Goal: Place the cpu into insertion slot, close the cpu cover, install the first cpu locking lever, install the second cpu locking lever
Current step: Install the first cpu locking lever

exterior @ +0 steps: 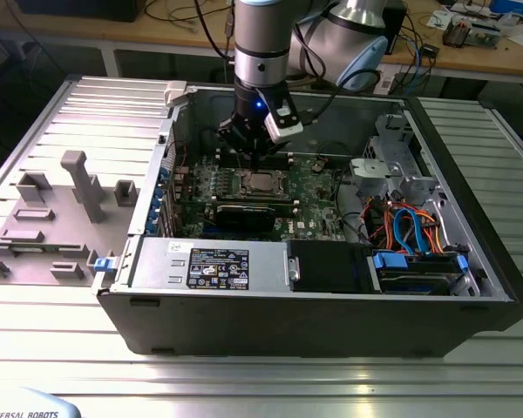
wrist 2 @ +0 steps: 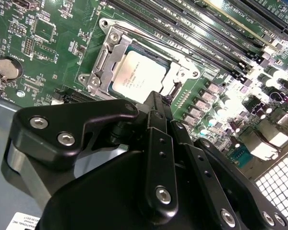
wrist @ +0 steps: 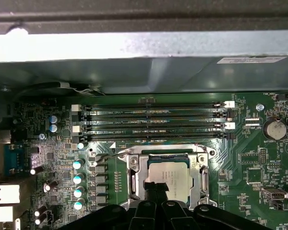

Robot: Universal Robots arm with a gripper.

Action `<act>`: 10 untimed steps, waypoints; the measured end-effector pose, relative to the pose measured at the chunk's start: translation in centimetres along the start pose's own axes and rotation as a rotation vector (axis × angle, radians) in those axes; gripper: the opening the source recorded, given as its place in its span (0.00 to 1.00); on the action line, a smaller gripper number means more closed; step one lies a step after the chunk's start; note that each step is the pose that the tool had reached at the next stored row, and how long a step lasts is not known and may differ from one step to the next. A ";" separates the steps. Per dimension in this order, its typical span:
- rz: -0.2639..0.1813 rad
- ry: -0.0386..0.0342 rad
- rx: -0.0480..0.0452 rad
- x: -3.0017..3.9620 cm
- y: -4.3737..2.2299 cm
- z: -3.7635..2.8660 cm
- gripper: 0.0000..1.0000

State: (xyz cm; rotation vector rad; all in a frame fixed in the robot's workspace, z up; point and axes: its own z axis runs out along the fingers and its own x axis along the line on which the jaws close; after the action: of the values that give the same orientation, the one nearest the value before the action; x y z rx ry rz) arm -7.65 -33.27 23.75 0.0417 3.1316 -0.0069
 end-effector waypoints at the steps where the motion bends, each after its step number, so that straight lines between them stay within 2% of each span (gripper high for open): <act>1: 0.000 0.0000 0.0000 0.05 0.00 0.00 0.11; 10: -0.001 0.0000 0.0000 1.09 -0.03 -0.01 0.11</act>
State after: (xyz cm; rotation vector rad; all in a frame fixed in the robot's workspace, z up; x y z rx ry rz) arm -8.75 -33.27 23.75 0.0408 3.1316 -0.0068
